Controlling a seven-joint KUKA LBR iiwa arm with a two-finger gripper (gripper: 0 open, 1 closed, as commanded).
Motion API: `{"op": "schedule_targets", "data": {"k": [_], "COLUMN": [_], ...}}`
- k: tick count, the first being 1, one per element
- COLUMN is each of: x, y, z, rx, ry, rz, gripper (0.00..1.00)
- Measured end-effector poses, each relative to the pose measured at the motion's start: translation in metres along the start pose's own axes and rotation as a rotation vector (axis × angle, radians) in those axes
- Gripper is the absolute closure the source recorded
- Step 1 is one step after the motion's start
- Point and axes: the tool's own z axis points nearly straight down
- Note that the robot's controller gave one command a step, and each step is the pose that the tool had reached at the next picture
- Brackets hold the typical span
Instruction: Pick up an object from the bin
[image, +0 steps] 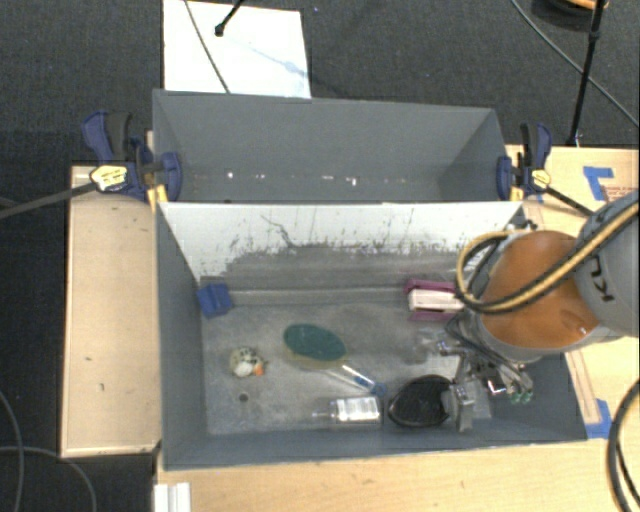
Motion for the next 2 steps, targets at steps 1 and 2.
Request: {"op": "schedule_targets", "data": {"k": [1, 2], "x": [-0.007, -0.016], "y": [0.03, 0.079], "z": [0.003, 0.004], "rx": [0.0, -0.001], "ry": [0.003, 0.005], "rz": [-0.116, -0.242], "gripper": [0.0, 0.0]}}
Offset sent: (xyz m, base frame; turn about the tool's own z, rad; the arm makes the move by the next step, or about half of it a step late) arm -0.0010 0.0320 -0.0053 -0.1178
